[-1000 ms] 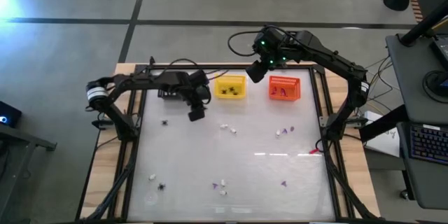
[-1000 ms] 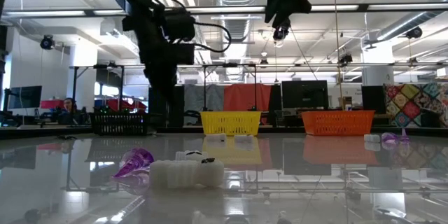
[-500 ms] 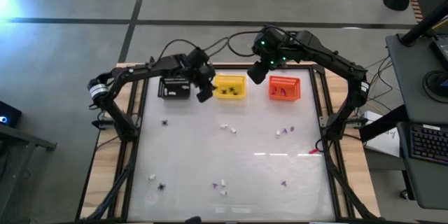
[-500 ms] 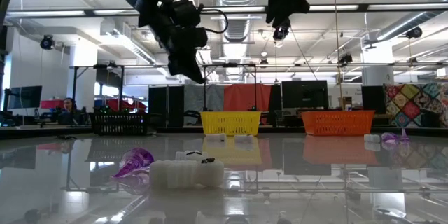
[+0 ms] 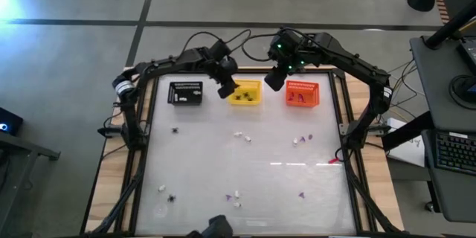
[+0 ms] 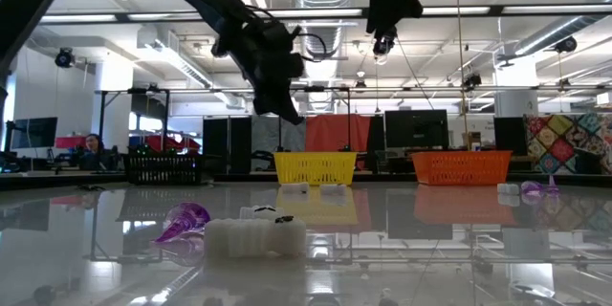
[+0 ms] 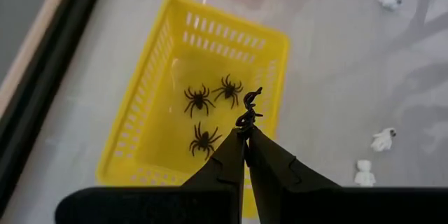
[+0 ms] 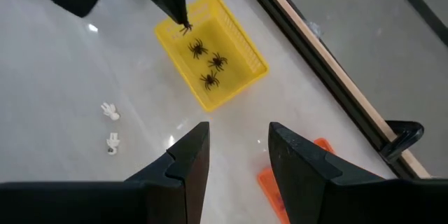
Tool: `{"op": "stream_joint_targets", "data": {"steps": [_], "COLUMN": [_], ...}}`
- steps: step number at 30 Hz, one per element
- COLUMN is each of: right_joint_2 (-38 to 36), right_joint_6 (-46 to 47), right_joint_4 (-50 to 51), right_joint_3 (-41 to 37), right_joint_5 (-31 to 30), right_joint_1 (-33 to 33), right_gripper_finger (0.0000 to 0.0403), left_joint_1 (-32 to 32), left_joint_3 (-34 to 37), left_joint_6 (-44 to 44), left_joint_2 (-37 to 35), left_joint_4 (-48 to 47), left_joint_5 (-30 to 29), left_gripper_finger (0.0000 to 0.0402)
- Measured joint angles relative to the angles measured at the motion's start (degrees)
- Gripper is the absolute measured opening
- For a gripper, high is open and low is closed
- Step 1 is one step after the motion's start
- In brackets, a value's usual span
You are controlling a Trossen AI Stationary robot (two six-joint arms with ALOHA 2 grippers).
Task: Sort Halloween decoration
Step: Put the black spider toy into the yellow basket, then put the purple witch hat toy into the orange basket
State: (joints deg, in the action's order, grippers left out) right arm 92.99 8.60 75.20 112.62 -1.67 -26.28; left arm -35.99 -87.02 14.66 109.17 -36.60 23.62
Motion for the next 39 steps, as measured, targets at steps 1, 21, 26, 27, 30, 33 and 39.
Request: {"op": "stream_joint_targets", "data": {"steps": [1,21,26,27,30,33,39], "right_joint_2": [0.0,0.0,-0.01,0.0,-0.02,-0.07,-1.12], "right_joint_6": [-0.49,0.34,0.84,0.96,0.96,1.33,2.33], "right_joint_4": [0.04,2.17,2.61,2.56,2.66,4.37,11.59], "right_joint_3": [0.0,0.0,0.0,0.0,0.0,0.0,0.0], "right_joint_5": [0.0,0.0,0.01,0.02,0.0,0.02,-0.68], "right_joint_1": [0.0,0.0,0.0,0.0,0.0,0.0,0.04], "right_gripper_finger": [0.0137,0.0137,0.0137,0.0137,0.0137,0.0137,0.0137], "left_joint_1": [-0.01,-0.98,-0.98,-0.98,-0.98,-0.97,-0.96], "left_joint_3": [-1.0,-3.34,-3.34,-3.34,-4.26,-7.59,-14.99], "left_joint_6": [0.52,8.56,9.13,9.13,9.22,11.15,13.35], "left_joint_2": [0.94,6.31,6.31,6.31,6.31,6.18,3.9], "left_joint_4": [-1.01,-4.59,-4.59,-4.61,-6.75,-12.15,-24.66], "left_joint_5": [-0.03,-0.06,-0.07,-0.1,-2.33,-5.36,-5.62], "left_gripper_finger": [0.0,0.0017,0.0059,0.0068,0.0094,0.0112,0.0118]}}
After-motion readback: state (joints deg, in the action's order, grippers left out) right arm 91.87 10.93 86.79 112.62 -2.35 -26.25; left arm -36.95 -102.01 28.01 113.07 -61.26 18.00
